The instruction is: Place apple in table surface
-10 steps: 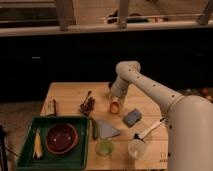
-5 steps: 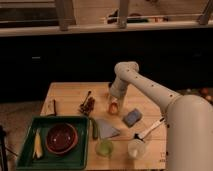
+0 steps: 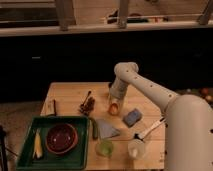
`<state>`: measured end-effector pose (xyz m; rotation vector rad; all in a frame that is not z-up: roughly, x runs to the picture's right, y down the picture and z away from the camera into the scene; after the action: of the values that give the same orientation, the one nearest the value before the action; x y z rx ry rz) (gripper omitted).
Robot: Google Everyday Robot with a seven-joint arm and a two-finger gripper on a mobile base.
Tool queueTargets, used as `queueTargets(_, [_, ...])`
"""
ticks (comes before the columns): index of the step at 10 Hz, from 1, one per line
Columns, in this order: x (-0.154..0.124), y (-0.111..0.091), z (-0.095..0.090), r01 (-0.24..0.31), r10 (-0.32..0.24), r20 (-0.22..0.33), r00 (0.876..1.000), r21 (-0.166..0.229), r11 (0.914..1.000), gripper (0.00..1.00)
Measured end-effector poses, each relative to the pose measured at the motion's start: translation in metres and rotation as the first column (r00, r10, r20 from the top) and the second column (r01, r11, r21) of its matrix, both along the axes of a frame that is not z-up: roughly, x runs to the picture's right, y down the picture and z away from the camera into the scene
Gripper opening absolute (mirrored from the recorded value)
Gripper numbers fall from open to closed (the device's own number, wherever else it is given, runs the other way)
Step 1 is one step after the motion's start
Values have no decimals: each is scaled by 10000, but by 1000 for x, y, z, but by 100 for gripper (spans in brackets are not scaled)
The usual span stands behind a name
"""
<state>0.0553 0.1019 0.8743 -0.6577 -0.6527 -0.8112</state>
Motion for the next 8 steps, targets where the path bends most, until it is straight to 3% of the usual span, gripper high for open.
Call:
queueTargets(1, [-1,-1,1,22,-22,17,10000,-31,10000,56])
queueTargets(4, [1,0,1,-13,13,-3,10000,-77,10000,72])
queueTargets(8, [-1,2,1,124,-123,47,9999,-170,9998,61])
